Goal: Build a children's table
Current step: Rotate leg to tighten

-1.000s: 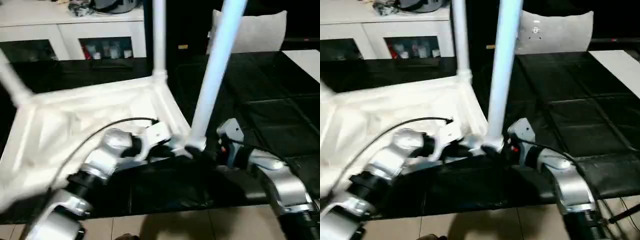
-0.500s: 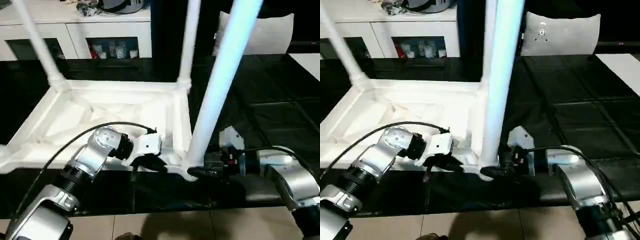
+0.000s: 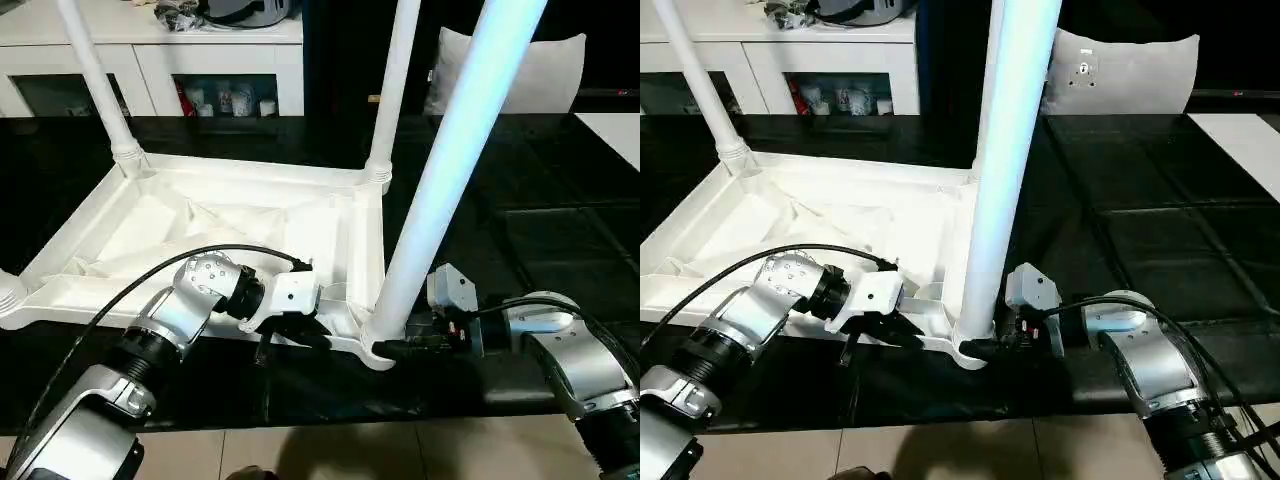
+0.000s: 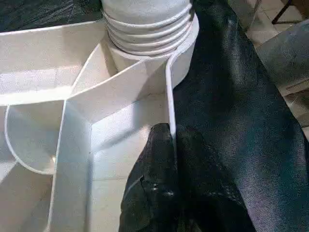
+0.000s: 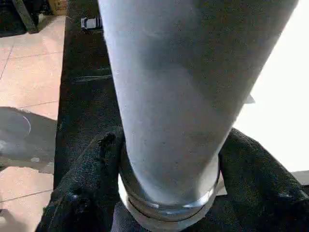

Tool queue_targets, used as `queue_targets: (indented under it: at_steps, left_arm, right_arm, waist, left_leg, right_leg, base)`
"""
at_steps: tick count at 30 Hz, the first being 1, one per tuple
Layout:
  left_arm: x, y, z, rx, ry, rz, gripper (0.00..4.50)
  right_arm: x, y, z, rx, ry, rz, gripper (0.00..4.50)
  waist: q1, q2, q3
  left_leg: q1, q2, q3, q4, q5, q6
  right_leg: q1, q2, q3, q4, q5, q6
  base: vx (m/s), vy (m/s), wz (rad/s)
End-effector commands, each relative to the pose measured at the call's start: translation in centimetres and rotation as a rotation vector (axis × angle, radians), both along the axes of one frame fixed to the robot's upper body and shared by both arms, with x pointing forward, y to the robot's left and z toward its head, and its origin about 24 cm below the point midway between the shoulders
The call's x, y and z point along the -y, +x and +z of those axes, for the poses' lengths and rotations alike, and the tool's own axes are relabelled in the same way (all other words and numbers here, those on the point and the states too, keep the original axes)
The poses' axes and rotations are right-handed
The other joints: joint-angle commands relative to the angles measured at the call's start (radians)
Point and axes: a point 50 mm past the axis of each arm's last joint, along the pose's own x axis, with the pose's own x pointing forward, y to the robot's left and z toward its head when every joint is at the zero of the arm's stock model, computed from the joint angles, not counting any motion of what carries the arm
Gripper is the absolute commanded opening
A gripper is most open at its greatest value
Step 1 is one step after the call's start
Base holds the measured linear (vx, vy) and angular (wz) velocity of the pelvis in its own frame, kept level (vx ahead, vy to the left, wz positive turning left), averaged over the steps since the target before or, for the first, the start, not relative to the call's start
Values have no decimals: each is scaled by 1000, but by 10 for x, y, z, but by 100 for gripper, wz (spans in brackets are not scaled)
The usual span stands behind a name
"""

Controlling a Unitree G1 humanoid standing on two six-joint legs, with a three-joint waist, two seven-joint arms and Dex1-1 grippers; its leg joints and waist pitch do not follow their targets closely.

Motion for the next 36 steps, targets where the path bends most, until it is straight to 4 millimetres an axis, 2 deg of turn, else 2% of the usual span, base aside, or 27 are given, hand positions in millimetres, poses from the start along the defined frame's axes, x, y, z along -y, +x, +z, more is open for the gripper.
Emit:
queue_targets:
  at_steps: [1,3,4,5,6,8,9,10,13,15,17,19,22,25,26,32,36]
  left_arm:
    - [4,0,1,9,37,-54,0]
    - [3,0,1,1,33,-45,0]
    - [3,0,1,-3,27,-34,0]
    - [3,0,1,-9,19,-21,0]
    - [4,1,2,-15,6,-2,0]
    - [8,2,4,-32,-33,48,0]
    - [14,3,5,-41,-69,119,0]
    - [16,3,5,-42,-80,138,0]
    - [27,3,6,-51,-115,210,0]
    - [36,3,6,-58,-138,266,0]
    - [52,5,7,-62,-173,357,0]
    - [69,7,9,-70,-205,445,0]
    - [82,10,12,-55,-224,523,0]
    - [91,14,16,-39,-239,580,0]
    - [95,16,18,-25,-247,623,0]
    - [104,19,26,-1,-258,697,0]
    - [96,18,23,26,-238,638,0]
  right_arm:
    - [-4,-3,-6,-23,-27,38,271]
    - [-4,-5,-7,-42,-16,35,267]
    - [-5,-6,-9,-56,-7,29,263]
    - [-5,-7,-10,-71,5,19,260]
    - [-7,-8,-11,-84,21,2,260]
    - [-12,-9,-12,-126,83,-64,259]
    - [-19,-6,-14,-157,142,-164,259]
    - [-21,-5,-15,-161,154,-194,259]
    - [-32,-1,-20,-161,176,-306,250]
    - [-41,3,-24,-175,189,-381,244]
    - [-53,9,-28,-204,219,-484,242]
    - [-66,14,-30,-235,242,-570,241]
    - [-76,17,-30,-223,225,-587,241]
    - [-79,20,-31,-216,217,-613,241]
    - [-80,23,-31,-214,211,-645,240]
    - [-80,30,-32,-202,209,-755,239]
    - [-74,30,-29,-138,196,-748,239]
  waist:
    - [-2,-13,-64]
    - [-2,-15,-64]
    - [-1,-9,-64]
    - [-2,-10,-64]
    - [-1,-6,-64]
    - [-1,-9,-64]
    - [1,7,-63]
    - [-9,-2,-60]
    - [-17,1,-54]
    - [-26,-2,-52]
    - [-41,-3,-50]
    - [-48,-3,-50]
    - [-61,-6,-49]
    - [-62,-6,-50]
    - [-60,-8,-51]
    - [-62,-1,-53]
    - [-60,0,-59]
  left_leg:
    - [34,65,-28,-72,-236,48]
    - [35,64,-28,-72,-240,48]
    - [34,64,-28,-72,-239,47]
    - [34,65,-28,-73,-237,47]
    - [35,64,-28,-73,-237,47]
    - [35,65,-28,-74,-241,45]
    - [35,65,-31,-76,-247,38]
    - [33,64,-30,-80,-265,27]
    - [40,61,-36,-86,-361,-18]
    - [42,59,-41,-87,-402,-41]
    - [41,57,-45,-90,-428,-60]
    - [44,56,-48,-90,-443,-67]
    - [44,52,-49,-87,-458,-59]
    - [40,49,-46,-84,-433,-37]
    - [42,48,-43,-82,-426,-30]
    - [40,49,-46,-87,-427,-31]
    - [34,50,-42,-90,-376,-13]
  right_leg:
    - [28,-60,37,-71,-155,-241]
    - [27,-59,37,-71,-159,-242]
    - [28,-59,37,-71,-155,-244]
    - [28,-59,36,-70,-150,-245]
    - [28,-58,36,-69,-142,-250]
    - [28,-57,36,-69,-139,-254]
    - [26,-58,36,-67,-144,-257]
    - [26,-56,36,-70,-158,-256]
    - [20,-60,37,-86,-318,-217]
    - [17,-62,37,-95,-397,-186]
    - [12,-59,36,-96,-431,-171]
    - [8,-61,36,-101,-458,-159]
    - [6,-59,36,-111,-488,-137]
    - [6,-58,37,-117,-477,-128]
    - [4,-56,38,-118,-470,-127]
    - [5,-52,35,-116,-437,-129]
    - [14,-51,37,-110,-324,-146]
  base:
    - [0,0,0]
    - [0,0,0]
    - [0,0,0]
    - [0,0,0]
    - [0,0,0]
    - [0,0,0]
    - [0,0,0]
    - [0,0,0]
    - [0,0,0]
    - [0,0,0]
    - [0,0,0]
    - [0,0,0]
    - [0,0,0]
    - [0,0,0]
    - [0,0,0]
    - [0,0,0]
    - [0,0,0]
